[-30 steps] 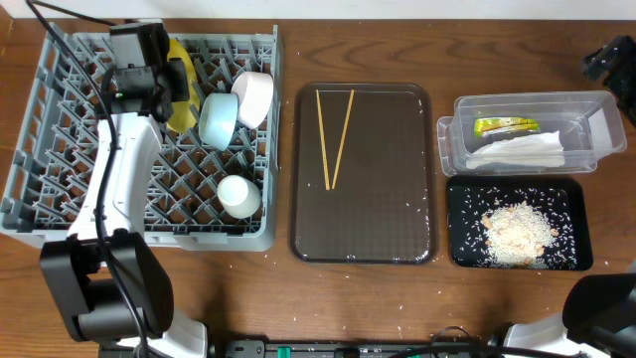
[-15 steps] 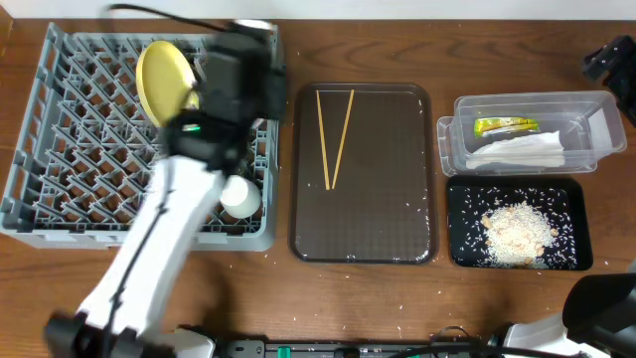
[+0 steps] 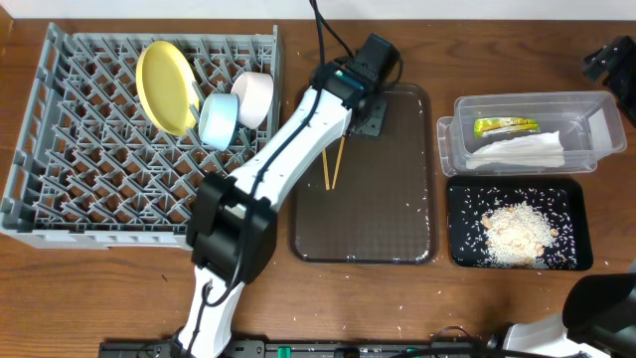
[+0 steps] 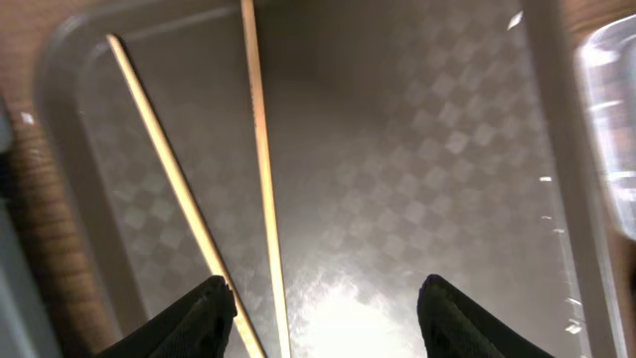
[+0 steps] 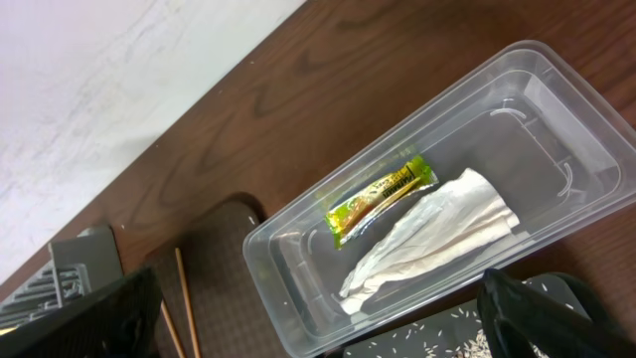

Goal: Sort waste into correct bins and load items into the dishwasher
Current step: 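Move left gripper to wooden chopsticks on dark tray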

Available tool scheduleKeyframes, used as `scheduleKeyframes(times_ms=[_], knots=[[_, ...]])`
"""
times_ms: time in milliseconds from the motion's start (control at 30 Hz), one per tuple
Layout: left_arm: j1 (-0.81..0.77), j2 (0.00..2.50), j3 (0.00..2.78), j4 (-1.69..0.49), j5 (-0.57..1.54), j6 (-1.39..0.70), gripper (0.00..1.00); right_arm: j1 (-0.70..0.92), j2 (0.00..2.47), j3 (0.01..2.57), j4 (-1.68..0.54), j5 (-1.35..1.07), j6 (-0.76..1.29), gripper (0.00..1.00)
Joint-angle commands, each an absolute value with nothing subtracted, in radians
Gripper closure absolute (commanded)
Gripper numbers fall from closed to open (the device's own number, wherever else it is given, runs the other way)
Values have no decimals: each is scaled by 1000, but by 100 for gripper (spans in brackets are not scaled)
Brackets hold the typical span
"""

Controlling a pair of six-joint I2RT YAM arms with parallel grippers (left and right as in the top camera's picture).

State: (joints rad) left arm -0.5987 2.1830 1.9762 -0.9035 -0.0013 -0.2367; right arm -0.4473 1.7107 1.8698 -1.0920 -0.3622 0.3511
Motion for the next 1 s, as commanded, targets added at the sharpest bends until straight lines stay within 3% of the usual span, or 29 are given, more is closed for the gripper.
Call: scheduleKeyframes(times_ms=[0,500,633,700,967], knots=[[-591,2240,1995,-895,4,-241,40,-441,1700,1881,-1093,-359,336,1],[-522,2390,1994,-892,122,-261,41,-441,1700,1881,-1093,-359,336,1],[-508,2393,1994,-896,150,-260,61,-441,1700,1881,-1093,-359,336,1],[-514,2393,1994,-913,149,-260,66,-441,1700,1881,-1093,-359,336,1],[-525,2399,1994,-942,142,-257,66,-441,1700,1881,-1093,-359,336,1]])
